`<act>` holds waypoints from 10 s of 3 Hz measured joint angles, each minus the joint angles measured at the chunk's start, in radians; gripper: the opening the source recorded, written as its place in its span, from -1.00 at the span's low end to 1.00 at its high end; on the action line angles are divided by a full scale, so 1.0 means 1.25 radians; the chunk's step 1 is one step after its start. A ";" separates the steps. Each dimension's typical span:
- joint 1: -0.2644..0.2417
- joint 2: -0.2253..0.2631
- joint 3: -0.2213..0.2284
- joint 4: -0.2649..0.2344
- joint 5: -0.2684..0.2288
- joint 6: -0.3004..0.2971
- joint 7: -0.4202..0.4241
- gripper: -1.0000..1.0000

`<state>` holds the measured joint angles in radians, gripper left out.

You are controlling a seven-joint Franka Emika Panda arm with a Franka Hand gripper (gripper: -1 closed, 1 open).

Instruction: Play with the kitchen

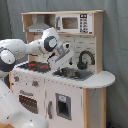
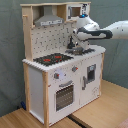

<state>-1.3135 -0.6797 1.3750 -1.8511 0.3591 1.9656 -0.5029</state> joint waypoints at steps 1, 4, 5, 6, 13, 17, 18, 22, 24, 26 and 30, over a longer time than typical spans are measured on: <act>-0.053 0.007 0.064 0.030 0.001 0.000 0.023 1.00; -0.142 0.020 0.167 0.126 0.017 -0.114 0.063 1.00; -0.155 0.020 0.166 0.102 0.017 -0.147 0.138 1.00; -0.161 0.020 0.163 0.100 0.017 -0.162 0.224 1.00; 0.013 0.029 0.089 0.203 0.055 -0.243 0.353 -1.00; -0.135 0.025 0.341 0.410 0.074 -0.226 0.374 -1.00; -0.183 0.022 0.397 0.456 0.074 -0.226 0.374 -1.00; -0.387 -0.032 0.623 0.660 0.074 -0.227 0.370 -1.00; -0.477 -0.079 0.710 0.767 0.074 -0.237 0.348 -1.00; -0.488 -0.081 0.710 0.777 0.072 -0.302 0.297 -1.00; -0.428 -0.080 0.683 0.929 -0.067 -0.343 0.282 1.00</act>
<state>-1.8483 -0.7802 2.2292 -0.6892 0.2760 1.5374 -0.1502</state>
